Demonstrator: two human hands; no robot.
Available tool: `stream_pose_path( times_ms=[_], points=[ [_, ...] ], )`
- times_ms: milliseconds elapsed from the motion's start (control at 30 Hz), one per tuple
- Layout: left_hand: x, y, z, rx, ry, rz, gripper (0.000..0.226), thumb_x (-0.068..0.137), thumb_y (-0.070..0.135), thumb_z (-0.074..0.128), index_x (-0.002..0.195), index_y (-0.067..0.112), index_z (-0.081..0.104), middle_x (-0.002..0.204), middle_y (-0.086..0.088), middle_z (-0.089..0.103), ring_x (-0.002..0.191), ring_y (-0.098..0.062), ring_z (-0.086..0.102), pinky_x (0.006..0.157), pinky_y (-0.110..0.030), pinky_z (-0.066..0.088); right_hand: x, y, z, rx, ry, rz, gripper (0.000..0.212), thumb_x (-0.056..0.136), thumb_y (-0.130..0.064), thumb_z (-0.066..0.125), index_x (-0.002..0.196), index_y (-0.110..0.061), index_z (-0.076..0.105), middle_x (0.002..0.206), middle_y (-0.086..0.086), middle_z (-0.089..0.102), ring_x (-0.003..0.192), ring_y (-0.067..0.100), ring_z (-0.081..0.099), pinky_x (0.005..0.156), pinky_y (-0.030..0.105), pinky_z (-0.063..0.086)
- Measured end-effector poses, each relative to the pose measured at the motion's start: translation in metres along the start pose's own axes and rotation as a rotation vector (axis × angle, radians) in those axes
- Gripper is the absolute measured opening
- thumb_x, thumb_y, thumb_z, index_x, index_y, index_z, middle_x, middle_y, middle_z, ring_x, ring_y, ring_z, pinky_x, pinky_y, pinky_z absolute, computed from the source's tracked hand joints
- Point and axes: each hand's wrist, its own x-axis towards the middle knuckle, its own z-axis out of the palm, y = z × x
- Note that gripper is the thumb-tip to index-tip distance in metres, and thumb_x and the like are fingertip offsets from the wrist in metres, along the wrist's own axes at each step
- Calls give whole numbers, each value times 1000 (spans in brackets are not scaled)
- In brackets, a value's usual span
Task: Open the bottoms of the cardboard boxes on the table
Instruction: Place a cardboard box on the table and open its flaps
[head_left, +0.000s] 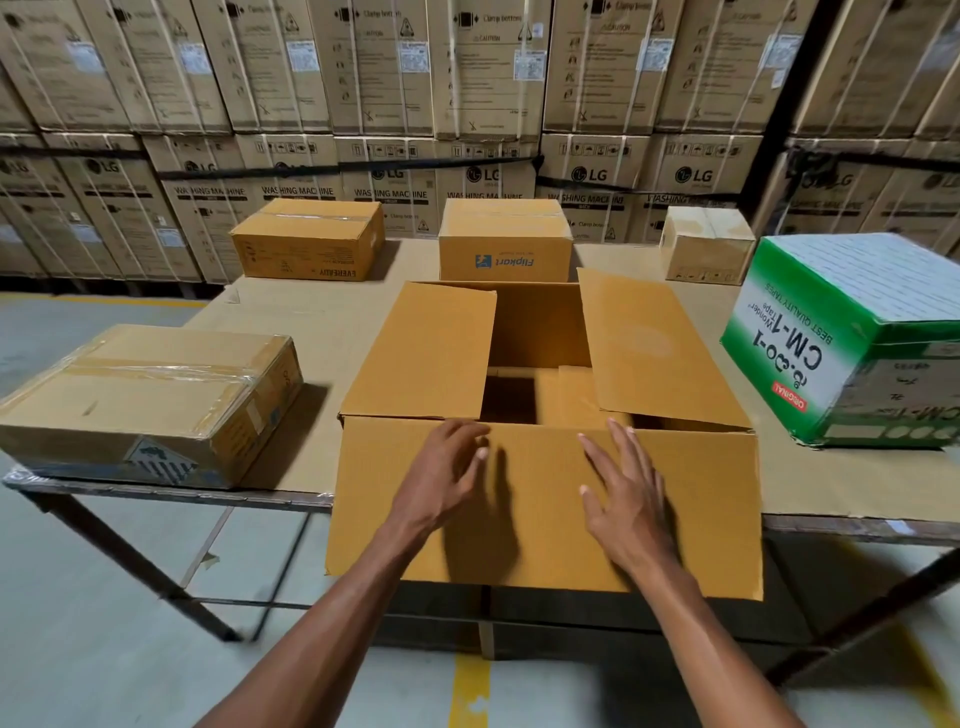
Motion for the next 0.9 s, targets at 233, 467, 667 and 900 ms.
stream_pose_path(
  times_ms=[233,467,667,900],
  points=[
    [89,61,25,-36,-306,-206,53,106,36,39,151,8,38,154,-12,43,140,-28,43,112,-37,35,13,-46,22,-86,-119,64,87,87,-26,69,158,-32,19,168,1,-6,153,24,-16,121,51,2],
    [133,56,37,169,-417,-458,74,102,45,44,157,5,14,163,-22,18,147,-42,26,117,-50,29,11,-37,31,-135,-83,50,82,85,-33,72,155,-29,30,168,1,1,154,24,-12,119,50,6],
    [147,66,-1,254,-103,-329,82,96,49,52,159,31,2,168,-6,-4,150,-46,7,115,-62,21,10,-33,35,-121,-63,58,88,79,-30,77,154,-32,32,168,0,5,154,23,-8,119,51,12],
    [154,0,-85,427,12,-430,75,96,59,48,159,35,12,167,-11,-2,145,-51,20,113,-66,22,10,-33,38,-49,-48,74,95,83,-34,75,157,-41,17,168,-3,2,154,21,-11,120,52,14]
  ],
)
